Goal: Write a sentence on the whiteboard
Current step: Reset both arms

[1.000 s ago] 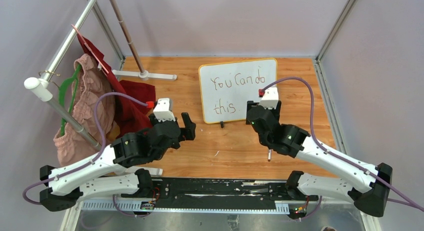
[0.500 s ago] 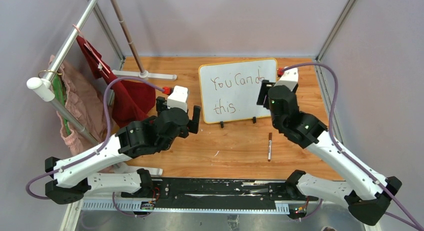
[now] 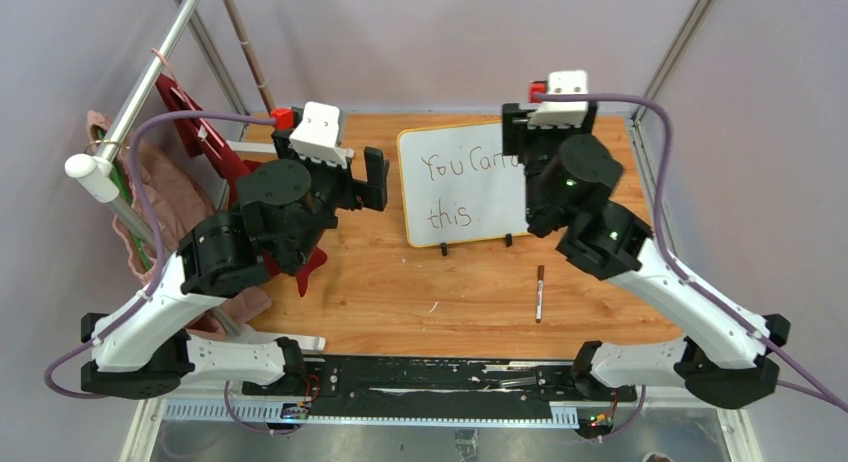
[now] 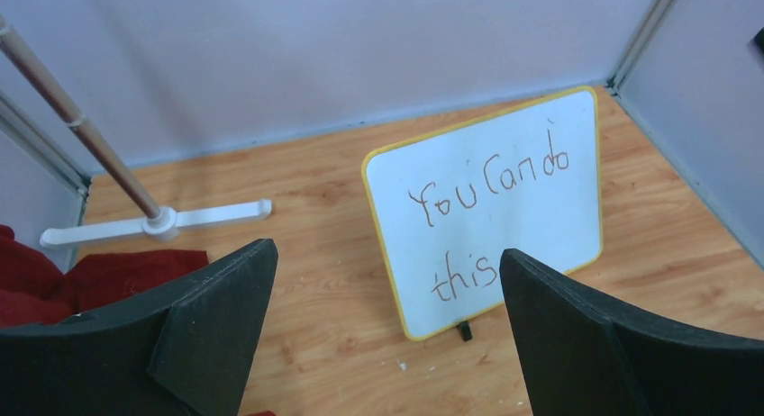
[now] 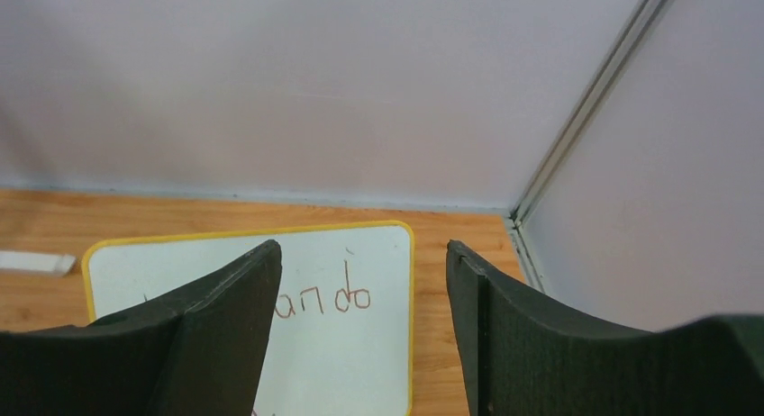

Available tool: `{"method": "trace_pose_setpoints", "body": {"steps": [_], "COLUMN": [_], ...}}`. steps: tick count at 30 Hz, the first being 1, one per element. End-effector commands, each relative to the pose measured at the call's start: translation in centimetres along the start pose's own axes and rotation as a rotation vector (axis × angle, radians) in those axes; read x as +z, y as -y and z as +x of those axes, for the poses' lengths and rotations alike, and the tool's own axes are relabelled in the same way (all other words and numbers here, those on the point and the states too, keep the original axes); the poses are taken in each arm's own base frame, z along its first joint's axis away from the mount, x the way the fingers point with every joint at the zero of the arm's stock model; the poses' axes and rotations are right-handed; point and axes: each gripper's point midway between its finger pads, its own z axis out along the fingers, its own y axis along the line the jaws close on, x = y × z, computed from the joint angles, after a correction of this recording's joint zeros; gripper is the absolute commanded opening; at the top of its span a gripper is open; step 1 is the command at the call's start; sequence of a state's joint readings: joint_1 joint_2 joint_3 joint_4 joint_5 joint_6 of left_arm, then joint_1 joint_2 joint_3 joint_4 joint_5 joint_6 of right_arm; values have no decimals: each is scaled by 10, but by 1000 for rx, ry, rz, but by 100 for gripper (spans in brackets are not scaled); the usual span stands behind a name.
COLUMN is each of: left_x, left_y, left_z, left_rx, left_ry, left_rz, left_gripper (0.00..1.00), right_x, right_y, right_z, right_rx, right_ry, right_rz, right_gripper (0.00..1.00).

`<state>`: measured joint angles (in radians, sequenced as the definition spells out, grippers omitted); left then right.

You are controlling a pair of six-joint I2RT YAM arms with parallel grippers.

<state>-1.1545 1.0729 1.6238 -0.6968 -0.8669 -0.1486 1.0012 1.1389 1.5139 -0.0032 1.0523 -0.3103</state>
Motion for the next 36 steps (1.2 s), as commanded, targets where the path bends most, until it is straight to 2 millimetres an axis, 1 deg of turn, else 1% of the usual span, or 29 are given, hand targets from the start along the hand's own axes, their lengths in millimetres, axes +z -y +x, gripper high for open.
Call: {"method": "trace_pose_setpoints", "body": {"steps": [1, 4, 6, 7, 9, 13, 17, 20, 23, 28, 32, 36], "left_x": [-3, -7, -8, -8, -9, -8, -10, -11, -11, -13, -17, -19], "left_y": [-10, -13, -14, -14, -14, -16, -20, -22, -22, -24, -29, -31], "left_z": [-27, -33, -33, -34, -33, -29, -26, -23, -20, -17, -15, -11], "left_rx": [-50, -80, -86, -86, -82, -80, -89, -95, -97, -111, -120, -127], "left_ry": [60, 96, 107, 109, 106, 100, 101, 106, 107, 108, 110, 107], "left_rz": [-49, -38, -29, -27, -28, -41, -52, -54, -50, -46, -49, -43], "left_gripper": [100, 100, 100, 100, 100, 100, 100, 100, 100, 100, 100, 100], "right_x": [4, 4, 1, -1, -7, -23, -35, -42, -46, -46, -46, -49], "right_y": [-1, 9, 18, 24, 37, 58, 73, 71, 61, 51, 53, 57], "right_z": [34, 68, 84, 93, 92, 79, 70, 71, 74, 81, 82, 80], "right_rx": [-63, 111, 194, 206, 222, 205, 185, 166, 166, 204, 252, 289], "right_ry": [-125, -233, -260, -268, -244, -165, -113, -105, -103, -115, -75, -11], "right_rz": [-40, -98, -106, -100, -89, -99, -112, -160, -228, -255, -237, -232], "right_gripper": [71, 71, 71, 71, 71, 71, 70, 70, 71, 72, 73, 72]}}
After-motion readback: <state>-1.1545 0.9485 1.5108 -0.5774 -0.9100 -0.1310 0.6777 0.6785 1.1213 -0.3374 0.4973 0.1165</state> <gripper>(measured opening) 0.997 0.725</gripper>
